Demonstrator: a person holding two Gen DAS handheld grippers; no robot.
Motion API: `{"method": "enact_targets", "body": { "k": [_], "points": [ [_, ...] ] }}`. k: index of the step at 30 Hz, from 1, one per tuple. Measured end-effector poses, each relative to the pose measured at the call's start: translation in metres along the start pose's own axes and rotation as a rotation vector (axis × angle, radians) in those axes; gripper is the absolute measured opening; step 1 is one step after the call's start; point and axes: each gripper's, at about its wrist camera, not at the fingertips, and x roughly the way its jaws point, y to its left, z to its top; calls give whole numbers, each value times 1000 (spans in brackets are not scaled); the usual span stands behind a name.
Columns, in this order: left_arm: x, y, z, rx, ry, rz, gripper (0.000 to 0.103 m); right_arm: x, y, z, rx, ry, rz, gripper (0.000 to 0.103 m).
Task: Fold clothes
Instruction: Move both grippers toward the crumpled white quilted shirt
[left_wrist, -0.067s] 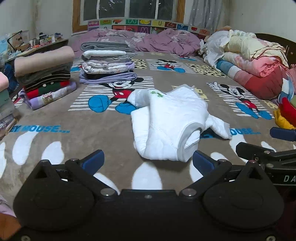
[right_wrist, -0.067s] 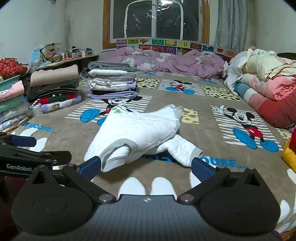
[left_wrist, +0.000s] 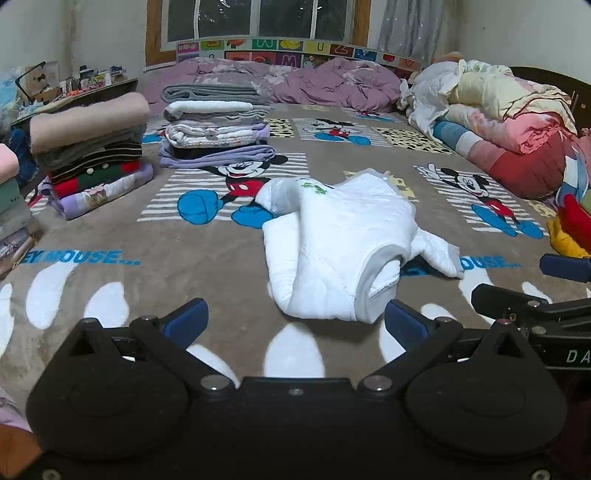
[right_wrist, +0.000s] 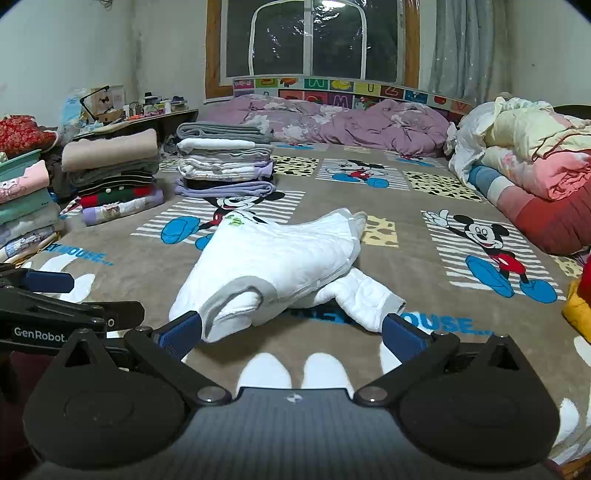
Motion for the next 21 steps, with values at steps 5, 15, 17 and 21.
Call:
{"method": "enact_targets", "body": {
  "k": [5,15,17,21],
  "points": [
    [1,-6,-4,28,-20,29,103,-1,2,1,1,-2,7,103],
    [-2,1,-1,4,-20,11,103,3,3,-1,0,8,13,103],
    [-2,1,-1,3,-19,10,103,3,3,-2,-2,8,15,103],
    [-2,3,-1,0,-18,10,103,4,3,-3,-3,10,19,103]
  ]
}}
